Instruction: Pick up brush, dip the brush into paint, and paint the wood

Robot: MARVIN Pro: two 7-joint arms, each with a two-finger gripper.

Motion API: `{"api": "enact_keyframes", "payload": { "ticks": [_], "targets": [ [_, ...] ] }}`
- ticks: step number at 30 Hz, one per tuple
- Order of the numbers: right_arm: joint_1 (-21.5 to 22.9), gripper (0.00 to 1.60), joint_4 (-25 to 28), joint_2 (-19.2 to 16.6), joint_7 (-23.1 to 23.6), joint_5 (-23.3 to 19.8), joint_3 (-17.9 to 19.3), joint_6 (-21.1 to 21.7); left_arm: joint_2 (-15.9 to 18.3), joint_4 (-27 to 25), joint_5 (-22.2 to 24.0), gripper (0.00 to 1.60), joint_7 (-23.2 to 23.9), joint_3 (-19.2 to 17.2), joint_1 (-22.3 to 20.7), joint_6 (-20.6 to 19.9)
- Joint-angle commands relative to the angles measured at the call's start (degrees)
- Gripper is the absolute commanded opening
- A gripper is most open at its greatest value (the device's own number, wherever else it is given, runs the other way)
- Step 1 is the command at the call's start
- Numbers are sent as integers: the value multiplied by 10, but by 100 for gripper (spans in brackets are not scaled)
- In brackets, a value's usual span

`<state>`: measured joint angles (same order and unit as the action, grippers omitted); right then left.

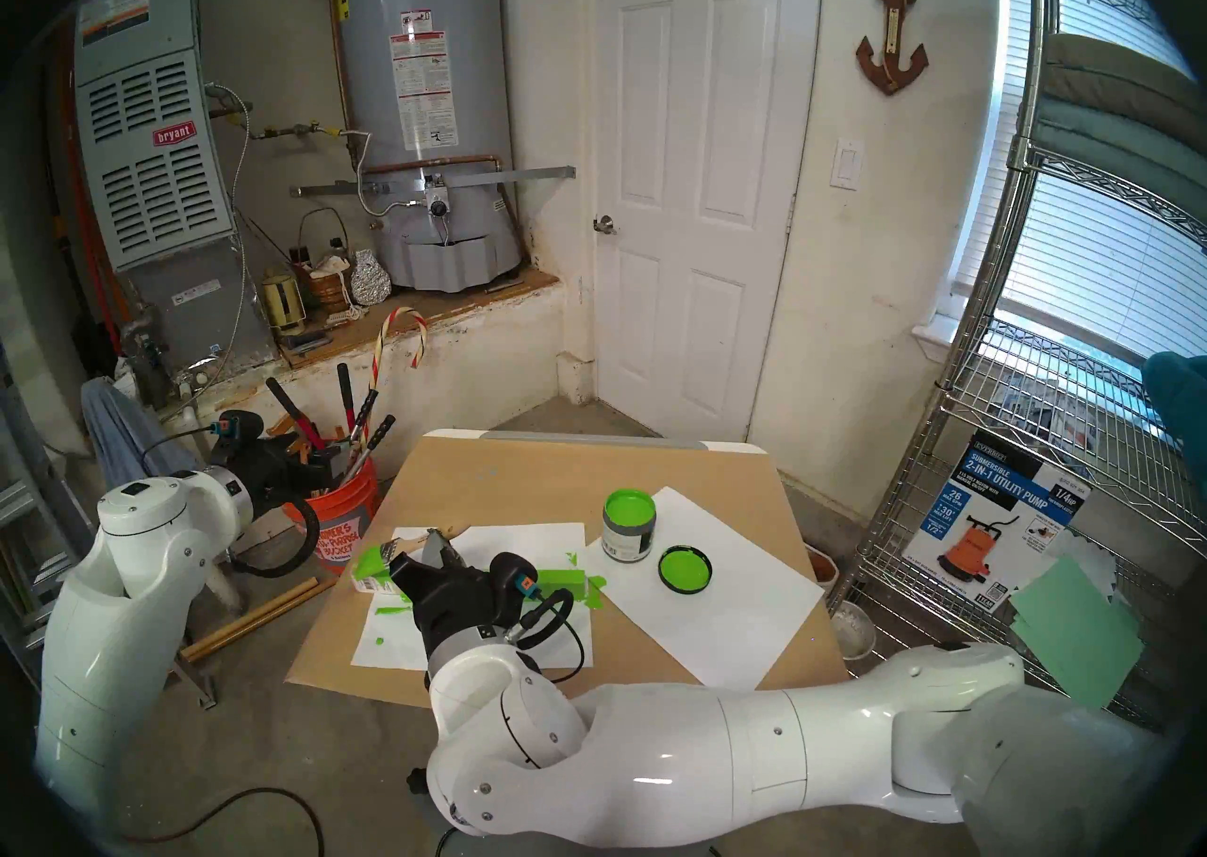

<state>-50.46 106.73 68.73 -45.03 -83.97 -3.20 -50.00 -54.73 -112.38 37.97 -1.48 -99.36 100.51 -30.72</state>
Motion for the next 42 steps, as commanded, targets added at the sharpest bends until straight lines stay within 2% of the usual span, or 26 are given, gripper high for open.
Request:
{"api": "enact_keyframes", "payload": {
  "ticks": [1,12,21,28,42],
  "targets": [
    [33,0,5,22,-24,14,-14,-23,1,-10,-1,160,-1,-7,-3,5],
    [56,0,1,24,-81,36,-44,-50,1,-11,-1,160,-1,-7,-3,5],
    [68,0,-11,29,-84,29,-63,-50,1,-11,-1,160,-2,-7,-3,5],
    [77,0,-6,28,-102,50,-71,-50,1,-11,-1,160,-1,-7,-3,5],
    [81,0,-2,19,-111,54,-74,-50,1,-11,-1,160,-1,-7,-3,5]
  ]
}}
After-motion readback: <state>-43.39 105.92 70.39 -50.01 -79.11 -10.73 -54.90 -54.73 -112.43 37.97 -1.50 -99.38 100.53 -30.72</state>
